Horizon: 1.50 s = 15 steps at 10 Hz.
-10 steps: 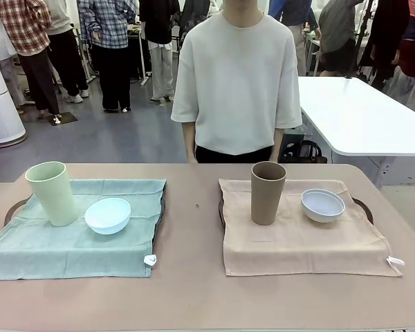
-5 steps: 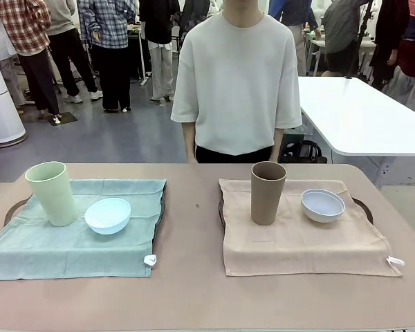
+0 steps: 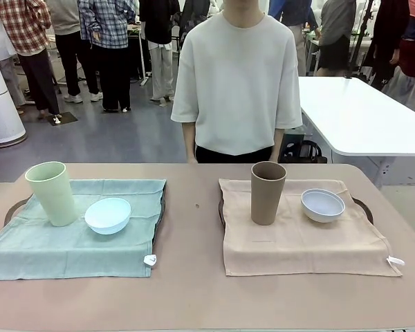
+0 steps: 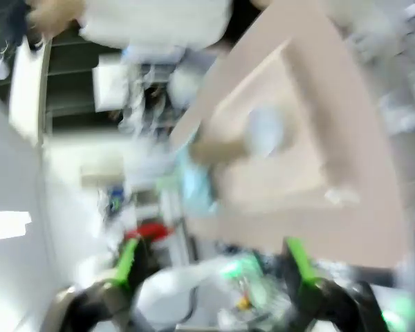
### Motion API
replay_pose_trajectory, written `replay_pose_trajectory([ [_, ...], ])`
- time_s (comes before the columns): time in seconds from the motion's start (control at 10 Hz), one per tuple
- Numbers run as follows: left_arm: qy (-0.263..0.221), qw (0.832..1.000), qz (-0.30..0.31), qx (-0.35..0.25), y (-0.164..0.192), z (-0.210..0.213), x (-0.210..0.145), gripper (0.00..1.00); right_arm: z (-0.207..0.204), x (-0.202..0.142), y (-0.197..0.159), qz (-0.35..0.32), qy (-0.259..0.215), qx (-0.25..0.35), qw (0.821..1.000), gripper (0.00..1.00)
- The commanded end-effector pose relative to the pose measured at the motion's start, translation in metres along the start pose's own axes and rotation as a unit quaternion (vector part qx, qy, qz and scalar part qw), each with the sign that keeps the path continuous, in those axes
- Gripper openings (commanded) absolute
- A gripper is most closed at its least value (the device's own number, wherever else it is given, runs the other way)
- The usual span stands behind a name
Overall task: Set up a tray with a mat and arrange the tableware.
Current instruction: Place the Picnic Bowl and Reusable plastic cup back onto the Handle tray in front of the human's position.
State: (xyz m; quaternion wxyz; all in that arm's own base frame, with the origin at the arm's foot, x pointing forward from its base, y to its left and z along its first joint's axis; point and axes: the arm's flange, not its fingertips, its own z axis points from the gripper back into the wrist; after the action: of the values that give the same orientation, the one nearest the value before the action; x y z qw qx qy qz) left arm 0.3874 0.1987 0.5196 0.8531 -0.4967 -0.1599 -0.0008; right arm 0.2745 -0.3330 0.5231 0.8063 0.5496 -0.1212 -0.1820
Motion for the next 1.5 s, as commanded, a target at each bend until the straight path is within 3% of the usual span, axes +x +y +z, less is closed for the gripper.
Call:
replay_pose_trajectory([
  [0.0, 0.017, 0.997, 0.014, -0.073, 0.034, 0.035, 0.011, 1.00, 0.036, 0.026, -0.033, -0.046, 0.078, 0.113, 0.989, 1.00],
  [0.3, -0.033, 0.986, 0.023, -0.160, 0.071, 0.056, 0.006, 1.00, 0.029, 0.034, -0.047, -0.068, 0.093, 0.120, 0.986, 1.00],
  [0.4, 0.003, 0.995, 0.026, -0.097, 0.050, 0.038, -0.006, 1.00, -0.004, 0.006, -0.040, -0.049, 0.078, 0.131, 0.987, 1.00],
  [1.4, 0.003, 0.995, 0.026, -0.097, 0.050, 0.038, -0.006, 1.00, -0.004, 0.006, -0.040, -0.049, 0.078, 0.131, 0.987, 1.00],
])
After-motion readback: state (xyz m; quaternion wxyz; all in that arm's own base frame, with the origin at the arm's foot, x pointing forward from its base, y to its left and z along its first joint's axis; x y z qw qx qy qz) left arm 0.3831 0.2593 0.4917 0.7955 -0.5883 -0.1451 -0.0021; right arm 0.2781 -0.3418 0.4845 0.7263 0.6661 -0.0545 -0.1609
